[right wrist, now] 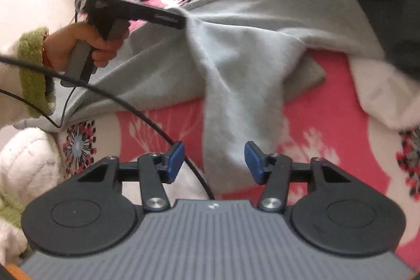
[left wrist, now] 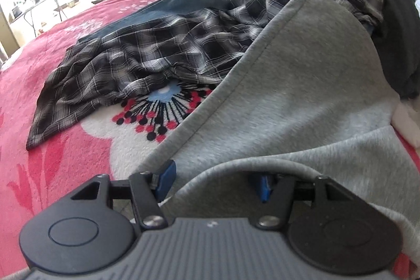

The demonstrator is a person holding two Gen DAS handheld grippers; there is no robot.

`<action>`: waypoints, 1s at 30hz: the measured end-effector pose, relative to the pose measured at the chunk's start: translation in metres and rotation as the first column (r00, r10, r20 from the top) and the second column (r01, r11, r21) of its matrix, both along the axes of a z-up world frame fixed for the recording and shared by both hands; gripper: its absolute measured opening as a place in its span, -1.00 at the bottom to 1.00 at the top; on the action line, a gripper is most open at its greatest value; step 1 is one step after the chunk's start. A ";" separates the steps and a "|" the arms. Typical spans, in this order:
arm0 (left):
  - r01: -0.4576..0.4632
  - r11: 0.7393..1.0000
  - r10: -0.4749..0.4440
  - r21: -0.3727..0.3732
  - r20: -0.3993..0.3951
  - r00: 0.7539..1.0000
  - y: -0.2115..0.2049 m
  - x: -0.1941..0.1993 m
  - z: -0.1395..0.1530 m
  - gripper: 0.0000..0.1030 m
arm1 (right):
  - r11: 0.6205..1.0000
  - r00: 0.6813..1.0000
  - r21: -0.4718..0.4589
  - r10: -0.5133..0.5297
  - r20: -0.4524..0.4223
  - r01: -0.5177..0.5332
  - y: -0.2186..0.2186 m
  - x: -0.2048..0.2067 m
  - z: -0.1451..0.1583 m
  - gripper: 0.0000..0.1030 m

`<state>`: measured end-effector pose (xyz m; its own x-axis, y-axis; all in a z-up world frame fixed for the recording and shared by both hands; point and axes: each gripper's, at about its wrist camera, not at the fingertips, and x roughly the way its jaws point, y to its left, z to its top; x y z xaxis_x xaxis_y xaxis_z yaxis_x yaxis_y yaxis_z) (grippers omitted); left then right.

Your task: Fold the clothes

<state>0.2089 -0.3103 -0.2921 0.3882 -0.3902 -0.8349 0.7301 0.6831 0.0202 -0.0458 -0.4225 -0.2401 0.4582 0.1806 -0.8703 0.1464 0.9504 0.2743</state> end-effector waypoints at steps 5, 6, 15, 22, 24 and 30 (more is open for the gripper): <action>-0.018 1.000 0.018 -0.016 -0.014 1.000 0.005 0.000 -0.001 0.20 | 0.991 0.992 -0.115 0.049 -0.121 -0.063 0.011 0.022 -0.023 -0.88; -0.016 1.000 0.016 -0.020 -0.014 1.000 0.006 0.001 -0.001 0.20 | 0.988 0.992 -0.145 0.036 -0.118 -0.053 0.008 0.023 -0.019 -0.88; -0.085 0.992 0.083 -0.097 -0.023 0.996 0.026 0.005 -0.003 0.01 | 0.858 0.993 -0.509 0.103 0.052 -0.063 -0.042 0.077 0.068 -0.90; -0.089 0.982 0.090 -0.167 -0.003 0.996 0.037 0.000 0.002 -0.52 | 0.682 0.959 -0.707 0.283 0.021 -0.186 -0.073 0.163 0.088 -0.91; -0.092 0.979 0.096 -0.183 0.010 0.995 0.038 -0.001 0.004 -0.65 | 0.645 0.947 -0.729 0.321 -0.011 -0.227 -0.078 0.179 0.090 -0.91; -0.111 0.969 0.126 -0.219 0.053 0.991 0.043 0.003 0.016 -0.78 | 0.562 0.918 -0.763 0.382 -0.104 -0.320 -0.081 0.206 0.093 -0.91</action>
